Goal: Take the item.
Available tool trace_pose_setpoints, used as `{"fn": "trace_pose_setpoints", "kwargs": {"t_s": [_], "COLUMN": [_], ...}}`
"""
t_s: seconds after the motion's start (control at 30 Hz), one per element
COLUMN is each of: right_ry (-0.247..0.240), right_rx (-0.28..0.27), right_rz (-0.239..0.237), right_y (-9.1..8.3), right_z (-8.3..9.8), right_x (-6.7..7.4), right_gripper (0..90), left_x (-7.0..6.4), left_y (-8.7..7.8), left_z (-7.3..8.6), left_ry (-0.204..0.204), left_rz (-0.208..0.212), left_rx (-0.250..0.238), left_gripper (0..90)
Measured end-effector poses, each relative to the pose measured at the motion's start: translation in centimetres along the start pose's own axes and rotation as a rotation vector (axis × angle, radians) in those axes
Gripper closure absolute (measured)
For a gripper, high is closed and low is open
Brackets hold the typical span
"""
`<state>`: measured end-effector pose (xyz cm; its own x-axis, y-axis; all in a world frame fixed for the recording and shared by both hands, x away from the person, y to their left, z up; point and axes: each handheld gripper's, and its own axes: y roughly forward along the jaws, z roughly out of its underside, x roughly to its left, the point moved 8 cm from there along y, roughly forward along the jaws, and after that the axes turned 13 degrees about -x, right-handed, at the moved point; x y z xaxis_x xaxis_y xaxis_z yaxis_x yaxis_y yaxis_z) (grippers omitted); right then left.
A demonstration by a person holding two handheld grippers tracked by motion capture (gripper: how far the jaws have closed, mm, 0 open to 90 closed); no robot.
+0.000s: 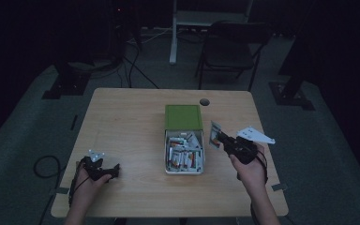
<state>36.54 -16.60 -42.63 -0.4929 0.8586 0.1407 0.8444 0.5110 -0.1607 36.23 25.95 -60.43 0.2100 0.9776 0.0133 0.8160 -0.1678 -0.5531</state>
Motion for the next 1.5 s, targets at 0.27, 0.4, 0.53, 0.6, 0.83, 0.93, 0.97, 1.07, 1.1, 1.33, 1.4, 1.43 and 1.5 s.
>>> {"fn": "trace_pose_setpoints", "kwargs": {"t_s": [0.27,0.4,0.53,0.6,0.83,0.93,0.97,1.07,1.1,1.33,1.4,1.43,1.5], "right_ry": [0.011,0.018,0.029,0.031,0.034,0.04,0.042,0.05,0.051,0.067,0.07,0.073,0.078], "right_rx": [0.021,0.032,0.044,0.053,0.064,0.078,0.084,0.099,0.105,0.132,0.139,0.138,0.139], "right_rz": [0.065,0.078,0.101,0.111,0.132,0.149,0.158,0.172,0.175,0.182,0.188,0.192,0.204], "right_y": [-1.1,-1.4,-1.6,-1.6,-1.3,-1.2,-1.1,-1.2,-1.2,-0.8,-0.8,-0.8,-1.0], "right_z": [1.7,2.8,4.0,4.5,6.7,7.6,7.9,8.6,8.9,10.2,10.4,10.5,10.6], "right_x": [-3.3,-4.7,-6.3,-6.9,-8.9,-9.9,-10.2,-10.9,-11.0,-11.6,-11.8,-12.0,-12.4], "right_gripper": [90.0,90.0,90.0,90.0,90.0,90.0,90.0,90.0,90.0,90.0,89.8,89.8,89.7], "left_x": [0.0,0.0,0.0,0.0,0.0,0.0,0.0,0.0,0.0,0.0,0.0,0.0,0.0], "left_y": [0.0,0.0,0.0,0.0,0.0,0.0,0.0,0.0,0.0,0.0,0.0,0.0,0.0], "left_z": [0.0,0.0,0.0,0.0,0.0,0.0,0.0,0.0,0.0,0.0,0.0,0.0,0.0], "left_ry": [0.001,0.001,0.001,0.001,-0.001,-0.001,-0.001,-0.001,-0.001,-0.001,-0.001,-0.001,-0.001], "left_rz": [0.0,0.0,0.0,0.0,-0.001,0.0,0.0,0.0,0.0,0.0,0.0,0.0,0.0], "left_rx": [0.0,0.0,0.0,0.0,-0.002,-0.001,-0.001,-0.001,-0.001,-0.001,-0.002,-0.001,-0.001], "left_gripper": [2.3,2.4,2.3,2.3,2.3,2.3,2.3,2.4,2.3,2.3,2.3,2.3,2.3]}}
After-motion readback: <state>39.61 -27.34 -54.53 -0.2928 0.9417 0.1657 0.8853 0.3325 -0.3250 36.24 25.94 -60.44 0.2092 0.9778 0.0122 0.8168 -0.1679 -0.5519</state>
